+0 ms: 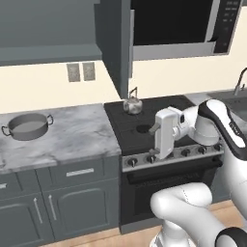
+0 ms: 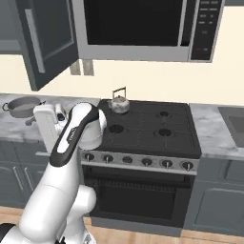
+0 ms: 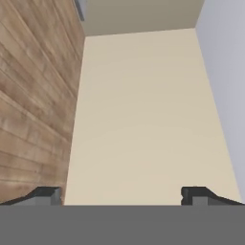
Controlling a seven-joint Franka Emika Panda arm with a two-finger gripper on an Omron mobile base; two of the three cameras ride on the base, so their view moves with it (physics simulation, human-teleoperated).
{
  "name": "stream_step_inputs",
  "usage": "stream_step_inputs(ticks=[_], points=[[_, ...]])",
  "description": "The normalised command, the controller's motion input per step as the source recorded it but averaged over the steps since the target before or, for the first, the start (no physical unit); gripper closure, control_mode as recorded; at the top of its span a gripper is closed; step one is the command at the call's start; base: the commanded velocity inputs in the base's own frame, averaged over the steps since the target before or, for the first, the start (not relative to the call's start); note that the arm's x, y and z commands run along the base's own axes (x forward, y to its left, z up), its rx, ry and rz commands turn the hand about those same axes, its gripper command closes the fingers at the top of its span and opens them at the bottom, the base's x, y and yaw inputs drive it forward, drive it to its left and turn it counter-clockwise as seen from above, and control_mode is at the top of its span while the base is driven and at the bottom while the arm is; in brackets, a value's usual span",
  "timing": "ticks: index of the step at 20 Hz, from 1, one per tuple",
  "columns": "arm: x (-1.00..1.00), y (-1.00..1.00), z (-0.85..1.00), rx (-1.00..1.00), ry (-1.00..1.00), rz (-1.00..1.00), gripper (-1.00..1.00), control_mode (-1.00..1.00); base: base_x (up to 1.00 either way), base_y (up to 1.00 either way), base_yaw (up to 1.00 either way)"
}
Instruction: Pick the kettle from the cabinet and place it on a stove burner. Then pick the pot from the counter and place it on another stove burner. Finally, turn both burners on.
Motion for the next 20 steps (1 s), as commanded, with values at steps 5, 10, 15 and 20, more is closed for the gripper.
stream_step_inputs(ticks=[5, 10, 15, 20], points=[[0.0, 0.0, 0.0, 0.0, 0.0, 0.0, -1.0, 1.0, -0.36, 0.55, -0.1], [0.0, 0.0, 0.0, 0.0, 0.0, 0.0, -1.0, 1.0, -0.39, 0.46, -0.11], [0.0, 0.0, 0.0, 0.0, 0.0, 0.0, -1.0, 1.0, -0.4, 0.39, -0.13], [0.0, 0.0, 0.0, 0.0, 0.0, 0.0, -1.0, 1.0, -0.29, 0.44, -0.17]])
